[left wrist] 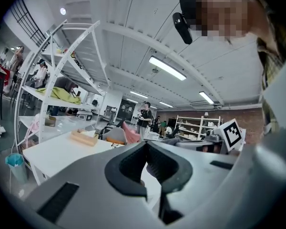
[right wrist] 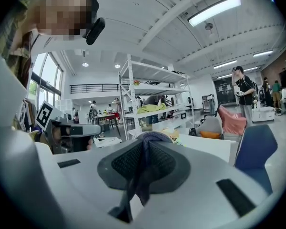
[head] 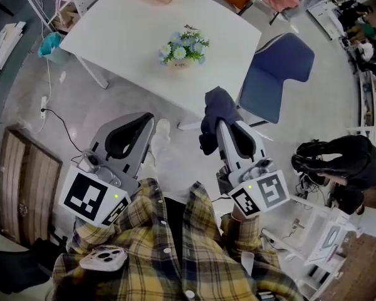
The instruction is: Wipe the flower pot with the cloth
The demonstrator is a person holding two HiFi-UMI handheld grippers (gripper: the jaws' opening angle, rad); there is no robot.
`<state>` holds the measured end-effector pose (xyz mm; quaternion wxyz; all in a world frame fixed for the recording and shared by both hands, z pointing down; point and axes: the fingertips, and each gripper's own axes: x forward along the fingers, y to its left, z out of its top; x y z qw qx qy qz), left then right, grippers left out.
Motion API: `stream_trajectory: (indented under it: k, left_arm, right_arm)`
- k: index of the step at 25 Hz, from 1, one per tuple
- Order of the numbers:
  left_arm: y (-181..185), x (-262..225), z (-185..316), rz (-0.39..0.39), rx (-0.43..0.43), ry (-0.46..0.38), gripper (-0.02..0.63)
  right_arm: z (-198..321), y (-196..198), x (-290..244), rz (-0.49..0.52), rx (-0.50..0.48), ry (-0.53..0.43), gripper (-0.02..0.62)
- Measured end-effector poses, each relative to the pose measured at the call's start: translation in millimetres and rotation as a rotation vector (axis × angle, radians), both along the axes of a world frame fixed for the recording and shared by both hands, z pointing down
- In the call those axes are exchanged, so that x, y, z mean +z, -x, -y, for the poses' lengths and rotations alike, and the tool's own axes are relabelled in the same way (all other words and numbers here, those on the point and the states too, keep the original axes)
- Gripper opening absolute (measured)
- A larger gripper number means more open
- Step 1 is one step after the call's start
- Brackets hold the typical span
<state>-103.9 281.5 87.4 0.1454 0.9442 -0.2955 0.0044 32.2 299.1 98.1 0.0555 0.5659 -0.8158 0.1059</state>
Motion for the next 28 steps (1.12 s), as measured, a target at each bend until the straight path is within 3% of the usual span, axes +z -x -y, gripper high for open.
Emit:
stream_trajectory:
  k: [8, 19, 28]
  left_arm:
    - [-0.2, 4.6, 60.8, 0.014, -0.012, 0.0, 0.008]
    - [-45.5, -14.0, 158.1, 0.035, 0.003, -0.028, 0.008]
    - [-71.9, -13.8, 203.9, 0.05, -0.013, -0.035, 0.008]
  right_arm:
    - [63.4, -2.6, 4.9, 0.008, -0.002, 0.0, 0.029]
    - [155.9, -43.9, -10.3, 0.016, 0.008, -0.014, 0.029]
    - [195.3, -71.2, -11.0, 0.005, -0.022, -0.006, 0.029]
